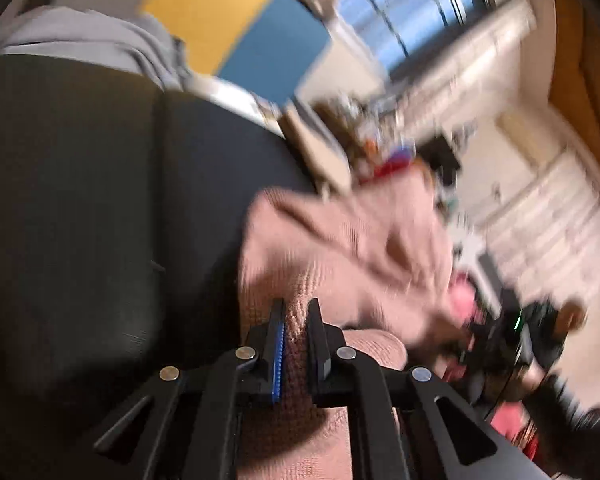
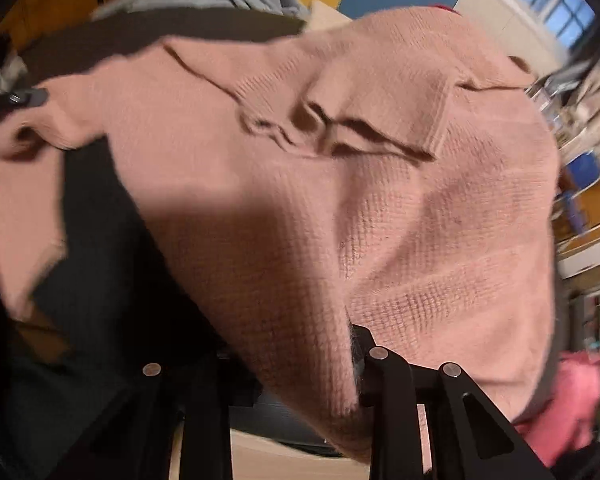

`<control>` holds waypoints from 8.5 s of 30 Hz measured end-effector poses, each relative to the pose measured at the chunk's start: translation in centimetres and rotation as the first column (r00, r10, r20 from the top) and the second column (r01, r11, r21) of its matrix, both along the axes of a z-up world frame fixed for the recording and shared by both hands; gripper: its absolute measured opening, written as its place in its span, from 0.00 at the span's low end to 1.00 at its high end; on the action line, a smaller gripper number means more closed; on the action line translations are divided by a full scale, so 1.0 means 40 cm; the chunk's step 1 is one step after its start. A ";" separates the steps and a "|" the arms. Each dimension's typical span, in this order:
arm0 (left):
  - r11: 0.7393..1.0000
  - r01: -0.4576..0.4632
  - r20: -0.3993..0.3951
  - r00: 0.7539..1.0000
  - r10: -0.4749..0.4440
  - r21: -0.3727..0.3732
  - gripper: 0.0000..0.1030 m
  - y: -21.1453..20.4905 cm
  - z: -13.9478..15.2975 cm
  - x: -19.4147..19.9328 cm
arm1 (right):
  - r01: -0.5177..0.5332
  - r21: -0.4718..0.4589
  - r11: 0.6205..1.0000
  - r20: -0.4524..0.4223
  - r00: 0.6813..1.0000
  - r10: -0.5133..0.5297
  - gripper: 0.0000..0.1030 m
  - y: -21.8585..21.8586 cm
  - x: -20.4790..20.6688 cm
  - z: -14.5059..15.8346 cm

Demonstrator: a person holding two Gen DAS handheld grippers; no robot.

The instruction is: Fold clothes

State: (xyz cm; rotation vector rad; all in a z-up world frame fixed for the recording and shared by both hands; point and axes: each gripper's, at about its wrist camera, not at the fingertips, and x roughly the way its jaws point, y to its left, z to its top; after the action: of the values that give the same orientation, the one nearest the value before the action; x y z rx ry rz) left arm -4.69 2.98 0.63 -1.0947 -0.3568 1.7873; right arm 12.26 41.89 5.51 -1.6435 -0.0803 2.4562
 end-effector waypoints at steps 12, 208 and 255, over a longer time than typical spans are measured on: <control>0.969 -0.249 -0.215 0.946 0.242 -0.005 0.08 -0.181 0.209 -0.142 | -0.127 -0.525 0.842 -0.397 0.911 -0.110 0.21 -0.165 -0.276 0.052; 0.617 -0.580 -0.263 0.806 0.531 -0.531 0.07 -0.570 0.217 -0.584 | -0.009 -0.145 0.989 -0.284 0.958 -0.033 1.00 -0.406 -0.313 -0.236; 0.921 -0.097 -0.164 0.986 0.036 -0.378 0.40 -0.042 -0.008 0.000 | 0.006 -0.396 0.918 -0.340 0.928 -0.152 1.00 -0.228 -0.155 -0.182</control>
State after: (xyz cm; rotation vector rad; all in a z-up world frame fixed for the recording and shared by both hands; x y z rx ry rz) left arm -4.68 1.31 0.29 -1.2122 0.0586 2.0436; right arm 6.05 32.76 -1.77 -1.2379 0.5523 2.7938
